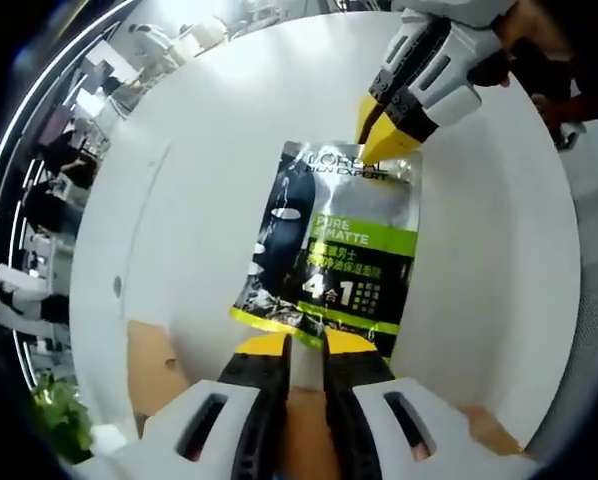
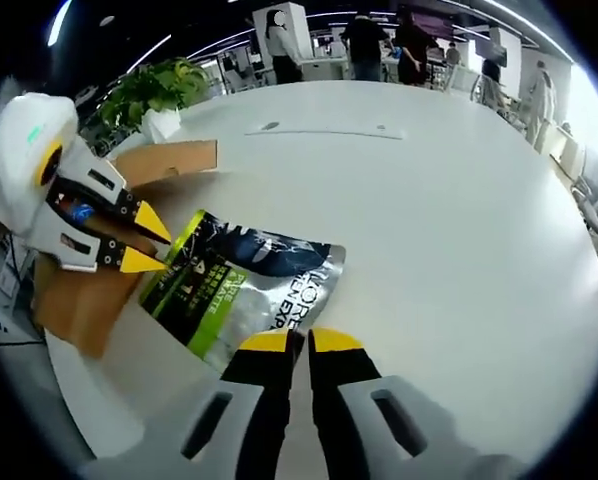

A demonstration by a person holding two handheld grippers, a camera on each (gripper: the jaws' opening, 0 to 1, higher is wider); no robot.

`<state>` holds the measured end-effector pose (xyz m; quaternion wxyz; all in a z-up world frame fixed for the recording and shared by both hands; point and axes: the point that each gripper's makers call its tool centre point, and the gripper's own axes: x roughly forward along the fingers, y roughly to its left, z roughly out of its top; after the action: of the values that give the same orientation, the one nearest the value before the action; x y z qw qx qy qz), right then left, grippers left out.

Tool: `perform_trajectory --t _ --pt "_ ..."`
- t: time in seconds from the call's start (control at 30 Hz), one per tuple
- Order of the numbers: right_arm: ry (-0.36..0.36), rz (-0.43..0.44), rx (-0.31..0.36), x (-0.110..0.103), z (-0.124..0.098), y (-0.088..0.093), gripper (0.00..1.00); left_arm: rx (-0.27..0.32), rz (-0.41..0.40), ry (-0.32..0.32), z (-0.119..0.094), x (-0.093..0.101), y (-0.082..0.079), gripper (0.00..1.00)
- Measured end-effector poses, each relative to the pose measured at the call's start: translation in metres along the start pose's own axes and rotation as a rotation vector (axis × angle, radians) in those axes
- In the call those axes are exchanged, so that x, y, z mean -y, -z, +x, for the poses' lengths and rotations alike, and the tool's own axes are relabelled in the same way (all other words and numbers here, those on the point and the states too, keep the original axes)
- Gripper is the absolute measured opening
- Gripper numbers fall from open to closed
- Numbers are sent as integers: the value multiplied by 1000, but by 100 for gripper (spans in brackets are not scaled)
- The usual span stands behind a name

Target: Operate the shoe box by opening the lid, removing the specified soft item, and placing it in the target area until the item is outside and the box remains undamaged.

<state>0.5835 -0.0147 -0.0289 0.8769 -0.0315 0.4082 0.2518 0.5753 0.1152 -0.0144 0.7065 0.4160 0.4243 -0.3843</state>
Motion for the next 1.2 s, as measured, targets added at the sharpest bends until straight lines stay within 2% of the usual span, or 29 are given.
perform_trajectory --t 0.17,0.2,0.27,0.47,0.9,0.93,1.07,1.2 --pt "4 -19 20 0 -5 -4 6 13 -29 -2 -7 0 -1 12" --pt "10 -31 24 0 -6 -6 6 39 -82 2 -11 0 -3 13" --pt "15 -51 33 0 -9 -8 7 68 -132 14 -16 0 -6 14" --pt "10 -111 37 -5 -18 -10 10 119 -212 22 -33 1 -10 17" --pt "-4 -185 48 -20 -39 -17 20 194 -285 32 -66 2 -3 23" --pt "-7 -192 49 -22 -40 -18 21 203 -290 34 -69 1 -2 24" --pt "-10 -219 50 -28 -45 -23 21 309 -364 71 -86 -1 -7 23" --pt "-21 -240 68 -35 -50 -30 24 320 -360 63 -97 -8 6 23"
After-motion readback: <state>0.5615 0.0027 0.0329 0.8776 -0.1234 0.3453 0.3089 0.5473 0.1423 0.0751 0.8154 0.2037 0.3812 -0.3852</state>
